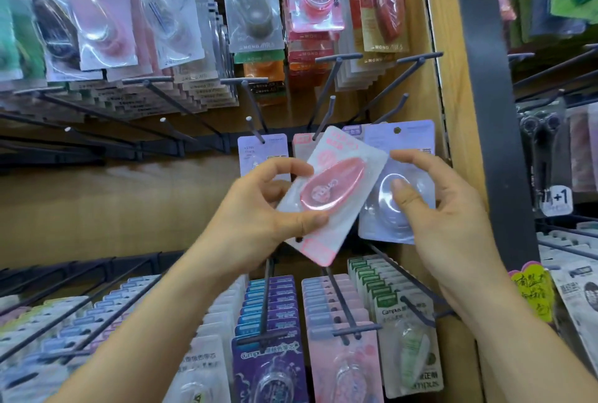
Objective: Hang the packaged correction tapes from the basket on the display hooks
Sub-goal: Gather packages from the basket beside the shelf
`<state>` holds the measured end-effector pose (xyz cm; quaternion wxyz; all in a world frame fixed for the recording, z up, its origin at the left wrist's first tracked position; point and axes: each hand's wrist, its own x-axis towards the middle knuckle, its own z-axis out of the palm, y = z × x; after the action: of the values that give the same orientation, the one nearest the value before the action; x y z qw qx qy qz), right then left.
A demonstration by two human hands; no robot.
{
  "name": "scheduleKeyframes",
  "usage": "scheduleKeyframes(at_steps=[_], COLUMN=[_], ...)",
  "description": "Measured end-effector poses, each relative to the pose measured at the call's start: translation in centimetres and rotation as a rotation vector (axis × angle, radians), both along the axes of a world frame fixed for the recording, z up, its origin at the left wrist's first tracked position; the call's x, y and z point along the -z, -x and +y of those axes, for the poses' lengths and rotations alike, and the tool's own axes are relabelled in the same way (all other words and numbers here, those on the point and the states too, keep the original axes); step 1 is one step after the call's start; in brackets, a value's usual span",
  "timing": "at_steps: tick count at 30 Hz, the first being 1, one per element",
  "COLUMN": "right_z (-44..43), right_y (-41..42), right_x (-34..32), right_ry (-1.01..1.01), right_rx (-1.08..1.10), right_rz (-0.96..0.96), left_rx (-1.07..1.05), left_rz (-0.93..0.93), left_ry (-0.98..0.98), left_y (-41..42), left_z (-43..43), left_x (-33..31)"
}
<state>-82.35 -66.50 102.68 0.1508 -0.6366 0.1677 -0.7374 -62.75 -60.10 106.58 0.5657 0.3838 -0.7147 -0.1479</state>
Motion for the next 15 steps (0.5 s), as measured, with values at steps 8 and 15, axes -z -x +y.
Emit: scheduleKeyframes(at_steps=[8,15], right_z=[1.4,2.2], right_y=[-0.2,-0.1], right_x=[-0.7,-0.2], right_ry=[-0.134,-0.150], right_rx=[-0.202,-0.379], right_rz=[0.112,0.237], left_rx=[0.086,-0.033], left_rz=[-0.311,-0.392], left_ry=[-0.118,-0.050], left_y=[-2.3,-2.1], left_z=[2.3,2.2], left_x=[-2.2,-3.5])
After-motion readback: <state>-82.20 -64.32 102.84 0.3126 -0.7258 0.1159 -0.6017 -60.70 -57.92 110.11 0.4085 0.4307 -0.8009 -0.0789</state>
